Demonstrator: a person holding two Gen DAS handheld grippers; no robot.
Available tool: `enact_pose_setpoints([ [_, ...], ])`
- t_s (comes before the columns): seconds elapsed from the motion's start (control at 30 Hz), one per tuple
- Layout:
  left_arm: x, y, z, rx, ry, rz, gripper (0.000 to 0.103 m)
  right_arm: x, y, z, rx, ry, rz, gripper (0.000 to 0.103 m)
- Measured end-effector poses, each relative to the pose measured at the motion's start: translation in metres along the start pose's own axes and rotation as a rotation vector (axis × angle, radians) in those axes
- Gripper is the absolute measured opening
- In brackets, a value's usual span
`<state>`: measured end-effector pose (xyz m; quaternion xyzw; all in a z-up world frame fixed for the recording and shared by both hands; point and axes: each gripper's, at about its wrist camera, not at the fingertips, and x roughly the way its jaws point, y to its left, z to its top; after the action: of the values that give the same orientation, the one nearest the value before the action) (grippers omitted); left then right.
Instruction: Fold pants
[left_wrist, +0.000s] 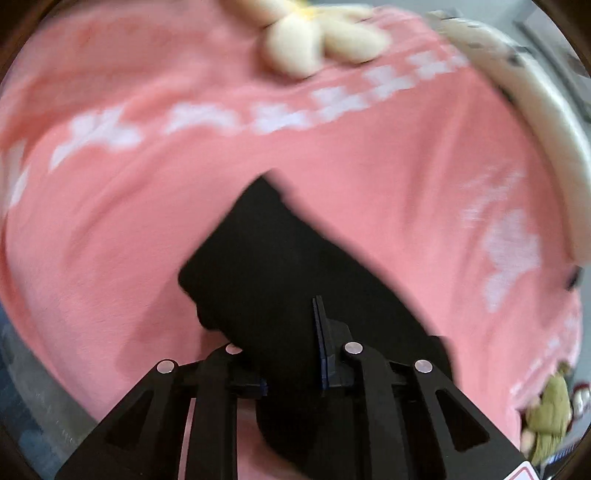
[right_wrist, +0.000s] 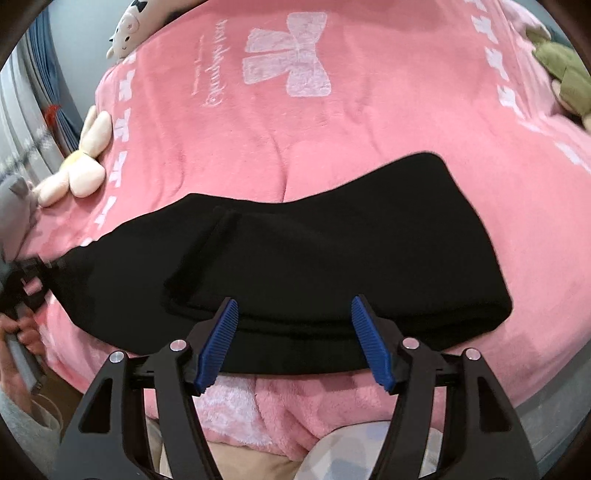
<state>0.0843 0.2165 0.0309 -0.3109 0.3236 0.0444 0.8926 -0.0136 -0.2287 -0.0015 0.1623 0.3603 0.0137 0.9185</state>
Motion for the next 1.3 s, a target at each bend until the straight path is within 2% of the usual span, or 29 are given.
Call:
enact_pose_setpoints([
  [0.07, -0.022, -0.047, 0.0, 0.119, -0.037, -0.045, 0.014, 0.002, -0.002, -0.002, -0.005, 0.003, 0.008, 0.062],
  [0.13, -0.038, -0.091, -0.005, 0.202, -0.04, -0.12, 0.014, 0.001, -0.005, -0.004, -0.015, -0.002, 0.017, 0.062],
  [0.23, -0.052, -0.17, -0.04, 0.366, 0.003, -0.219, 0.015, -0.006, -0.01, -0.003, -0.012, -0.013, 0.031, 0.064],
  [0.33, -0.037, -0.215, -0.091, 0.486, 0.1, -0.235, 0.027, -0.019, -0.027, 0.0, 0.019, -0.035, 0.024, 0.067],
  [0.37, -0.021, -0.228, -0.12, 0.54, 0.146, -0.206, 0.042, -0.023, -0.035, 0.001, 0.035, -0.039, 0.023, 0.067],
  [0.4, -0.01, -0.234, -0.137, 0.575, 0.177, -0.187, 0.072, -0.029, -0.045, 0.002, 0.057, -0.043, 0.028, 0.067],
  [0.43, 0.003, -0.239, -0.162, 0.617, 0.227, -0.167, 0.082, -0.034, -0.053, 0.003, 0.074, -0.047, 0.029, 0.067],
  [0.5, 0.02, -0.235, -0.204, 0.669, 0.27, -0.119, 0.081, -0.044, -0.066, 0.007, 0.096, -0.054, 0.033, 0.067],
  [0.6, 0.01, -0.224, -0.221, 0.683, 0.236, -0.103, 0.087, -0.051, -0.069, 0.018, 0.075, -0.053, 0.046, 0.067],
  [0.67, -0.005, -0.214, -0.22, 0.687, 0.216, -0.125, 0.087, -0.047, -0.066, 0.027, 0.081, -0.042, 0.104, 0.067],
  [0.73, -0.012, -0.204, -0.213, 0.68, 0.209, -0.114, 0.087, -0.035, -0.056, 0.039, 0.097, -0.01, 0.179, 0.067],
  [0.87, -0.023, -0.166, -0.193, 0.582, 0.228, -0.073, 0.087, -0.001, -0.017, 0.053, 0.07, 0.067, 0.285, 0.067],
  [1.03, -0.031, -0.12, -0.171, 0.476, 0.242, -0.018, 0.087, 0.054, 0.022, 0.044, 0.052, 0.187, 0.277, 0.065],
  [1.07, -0.032, -0.111, -0.168, 0.466, 0.239, -0.004, 0.087, 0.061, 0.027, 0.04, 0.059, 0.201, 0.277, 0.062],
  [1.13, -0.035, -0.101, -0.163, 0.465, 0.232, 0.012, 0.087, 0.068, 0.037, 0.035, 0.063, 0.194, 0.271, 0.038],
  [1.2, -0.036, -0.091, -0.158, 0.462, 0.226, 0.021, 0.087, 0.064, 0.048, 0.038, 0.042, 0.167, 0.236, 0.02],
  [1.23, -0.036, -0.089, -0.157, 0.461, 0.224, 0.023, 0.087, 0.058, 0.053, 0.043, 0.034, 0.153, 0.238, 0.014],
  [1.3, -0.039, -0.084, -0.152, 0.452, 0.216, 0.019, 0.087, 0.029, 0.062, 0.062, 0.017, 0.086, 0.287, 0.011],
])
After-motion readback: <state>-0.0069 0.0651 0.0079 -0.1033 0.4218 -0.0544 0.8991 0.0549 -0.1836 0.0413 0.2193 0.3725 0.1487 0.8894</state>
